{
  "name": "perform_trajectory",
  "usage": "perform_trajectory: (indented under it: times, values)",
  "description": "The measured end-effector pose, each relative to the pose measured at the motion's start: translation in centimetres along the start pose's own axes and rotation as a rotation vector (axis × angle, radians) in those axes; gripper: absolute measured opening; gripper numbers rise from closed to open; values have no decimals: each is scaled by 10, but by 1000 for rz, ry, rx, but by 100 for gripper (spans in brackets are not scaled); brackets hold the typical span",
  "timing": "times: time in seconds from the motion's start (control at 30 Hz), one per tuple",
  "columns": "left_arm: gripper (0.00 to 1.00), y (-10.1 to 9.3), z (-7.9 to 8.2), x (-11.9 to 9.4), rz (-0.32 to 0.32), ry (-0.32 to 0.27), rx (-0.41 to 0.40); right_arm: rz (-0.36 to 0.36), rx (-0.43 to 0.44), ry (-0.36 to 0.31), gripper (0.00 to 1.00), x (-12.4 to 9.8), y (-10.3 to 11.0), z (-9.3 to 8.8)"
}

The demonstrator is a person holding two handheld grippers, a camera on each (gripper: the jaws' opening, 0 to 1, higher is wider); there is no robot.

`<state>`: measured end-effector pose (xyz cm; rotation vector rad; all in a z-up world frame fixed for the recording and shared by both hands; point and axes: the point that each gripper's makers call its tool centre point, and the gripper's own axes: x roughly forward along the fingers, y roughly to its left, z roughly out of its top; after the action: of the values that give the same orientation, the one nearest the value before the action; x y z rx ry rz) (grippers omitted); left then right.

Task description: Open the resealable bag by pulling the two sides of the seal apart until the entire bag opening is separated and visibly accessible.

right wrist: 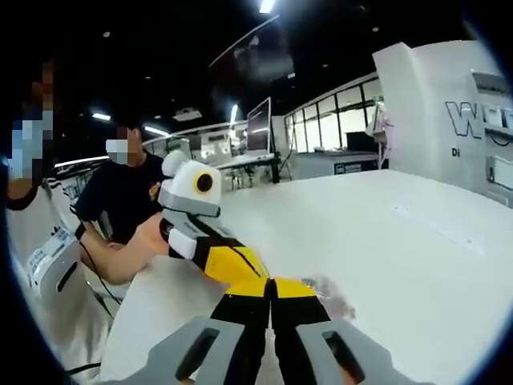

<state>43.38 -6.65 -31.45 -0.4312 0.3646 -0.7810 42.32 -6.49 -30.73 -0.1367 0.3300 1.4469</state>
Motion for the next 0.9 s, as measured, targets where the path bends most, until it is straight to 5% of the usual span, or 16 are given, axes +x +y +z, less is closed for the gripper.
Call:
perform_trajectory:
  times: [0.27, 0.9]
  values:
    - [0, -2, -5, -2, -9, 34, -24, -54, -183, 72, 0, 2, 6, -1]
    - [2, -4, -7, -2, -31, 33, -51, 15, 22, 18, 0, -3, 5, -2]
